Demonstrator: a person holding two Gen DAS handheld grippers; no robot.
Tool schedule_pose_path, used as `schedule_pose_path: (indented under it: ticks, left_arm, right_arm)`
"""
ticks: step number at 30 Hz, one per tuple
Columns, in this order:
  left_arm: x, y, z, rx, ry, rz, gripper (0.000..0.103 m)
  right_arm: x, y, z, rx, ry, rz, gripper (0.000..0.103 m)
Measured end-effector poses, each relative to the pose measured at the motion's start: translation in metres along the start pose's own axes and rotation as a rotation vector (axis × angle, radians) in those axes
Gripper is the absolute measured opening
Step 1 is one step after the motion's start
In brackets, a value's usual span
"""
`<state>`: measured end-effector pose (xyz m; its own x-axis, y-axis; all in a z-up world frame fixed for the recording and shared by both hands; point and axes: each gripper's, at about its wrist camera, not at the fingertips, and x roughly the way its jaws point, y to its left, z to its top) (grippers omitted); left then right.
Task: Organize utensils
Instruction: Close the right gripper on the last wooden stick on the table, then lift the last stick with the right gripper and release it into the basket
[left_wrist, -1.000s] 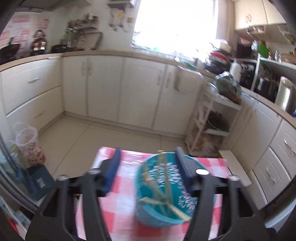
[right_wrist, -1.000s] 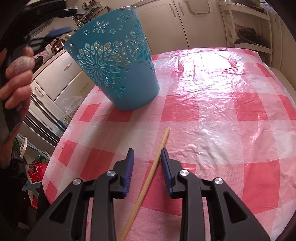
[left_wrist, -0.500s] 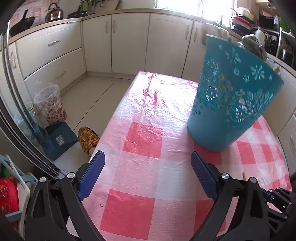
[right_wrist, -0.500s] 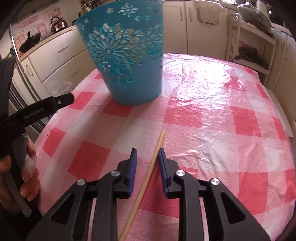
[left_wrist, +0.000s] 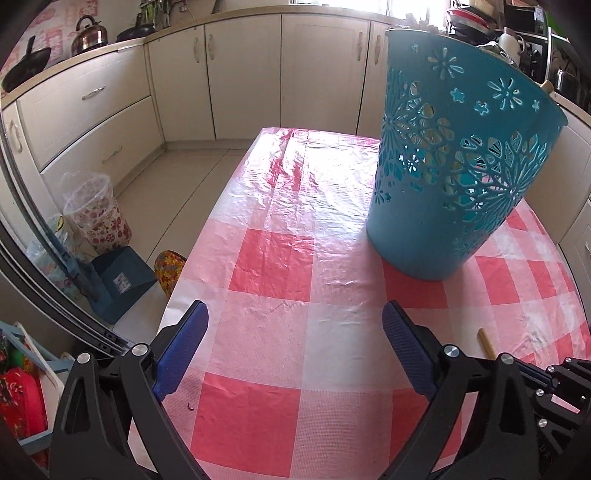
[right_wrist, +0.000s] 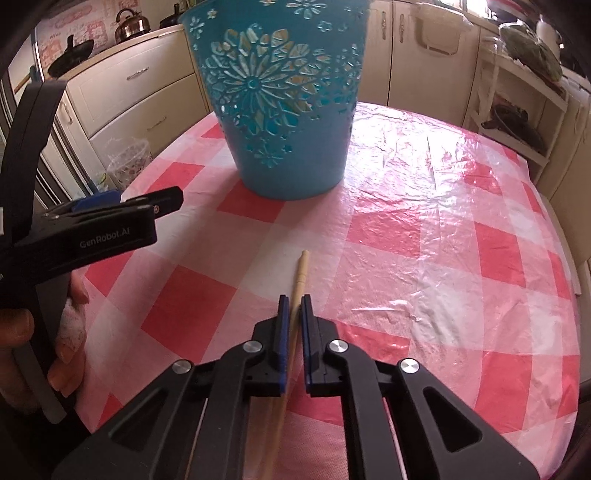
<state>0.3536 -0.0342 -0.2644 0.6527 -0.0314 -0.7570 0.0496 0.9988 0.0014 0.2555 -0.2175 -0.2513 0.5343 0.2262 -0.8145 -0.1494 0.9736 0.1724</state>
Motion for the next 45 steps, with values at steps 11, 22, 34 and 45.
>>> schedule_pose_path:
  ticks: [11,22,34,45]
  left_arm:
    - [0.004,0.000,0.000,0.003,0.013,0.003,0.092]
    - [0.010,-0.002,-0.002,0.018,0.027,0.009,0.092]
    - [0.010,-0.004,-0.002,0.024,0.031,0.012,0.092]
    - [0.009,0.003,-0.001,-0.003,0.025,-0.013,0.093]
  right_arm:
    - [-0.021,-0.040,-0.005,0.198,-0.035,0.245,0.006]
    - [-0.090,-0.045,0.029,0.226,-0.269,0.401,0.006]
    - [-0.163,-0.026,0.150,0.178,-0.647,0.403,0.006]
    - [-0.075,0.000,0.180,0.107,-0.742,0.009,0.006]
